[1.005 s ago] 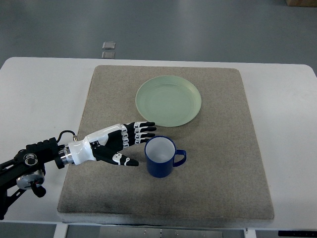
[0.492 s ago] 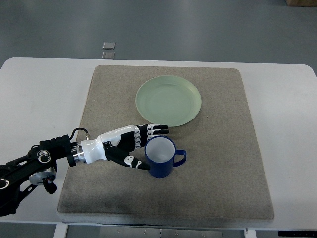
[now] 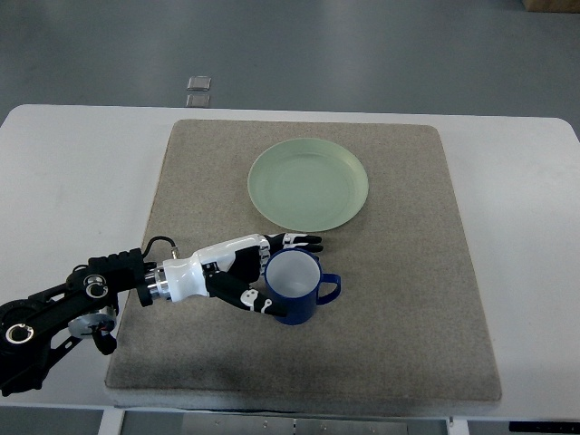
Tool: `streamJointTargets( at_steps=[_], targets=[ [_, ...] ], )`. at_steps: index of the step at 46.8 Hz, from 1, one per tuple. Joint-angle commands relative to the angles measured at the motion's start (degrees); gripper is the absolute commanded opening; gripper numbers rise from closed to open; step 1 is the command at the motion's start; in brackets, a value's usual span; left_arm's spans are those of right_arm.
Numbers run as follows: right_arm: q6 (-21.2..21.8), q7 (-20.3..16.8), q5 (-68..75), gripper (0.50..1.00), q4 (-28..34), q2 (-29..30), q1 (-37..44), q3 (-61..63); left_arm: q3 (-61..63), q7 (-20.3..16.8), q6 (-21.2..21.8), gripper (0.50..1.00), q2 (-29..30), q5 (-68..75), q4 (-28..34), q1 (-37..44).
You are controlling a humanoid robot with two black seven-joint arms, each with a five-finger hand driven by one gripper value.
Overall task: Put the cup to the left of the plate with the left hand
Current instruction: 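Lift the blue mug with the left hand and carry it past the plate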
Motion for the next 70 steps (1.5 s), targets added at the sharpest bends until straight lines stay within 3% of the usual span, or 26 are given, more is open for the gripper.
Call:
streamJointTargets(
  at_steps=[1,3,5,9,37,41,46,52,70],
  targets=[
    [0.0,0.0,0.0,0.932,0.0,0.0,0.0,0.02,0.09,-0.03,-0.01,0.96,0.0,-0.01,0.02,-0.25],
    [0.0,0.0,0.0,0.932,0.0,0.0,0.0,0.02,0.09,0.05,-0.01,0.919,0.0,0.08,0.1,-0.34],
    [0.0,0.0,0.0,0.932,0.0,0.0,0.0,0.02,0.09,0.05,-0.01,0.915,0.08,0.08,0.02,-0.51],
    [0.0,0.0,0.0,0.932,0.0,0.0,0.0,0.02,0.09,0.05,-0.01,0.859,0.0,0.17,0.02,-0.6],
    [0.0,0.0,0.0,0.932,0.0,0.0,-0.09,0.02,0.0,0.05,-0.01,0.849,0.0,2.28,-0.07,-0.6],
    [0.0,0.0,0.0,0.932,0.0,0.0,0.0,0.02,0.0,0.05,-0.01,0.767,0.08,2.28,-0.16,-0.6],
    [0.0,0.0,0.0,0.932,0.0,0.0,-0.09,0.02,0.0,-0.03,-0.01,0.626,0.08,2.28,-0.16,-0.78],
    [0.0,0.0,0.0,0.932,0.0,0.0,0.0,0.02,-0.09,-0.03,-0.01,0.514,0.17,2.19,-0.34,-1.21],
    [0.0,0.0,0.0,0.932,0.0,0.0,-0.09,-0.06,-11.42,-0.04,-0.01,0.5,2.37,0.96,-0.07,-4.2]
  ],
)
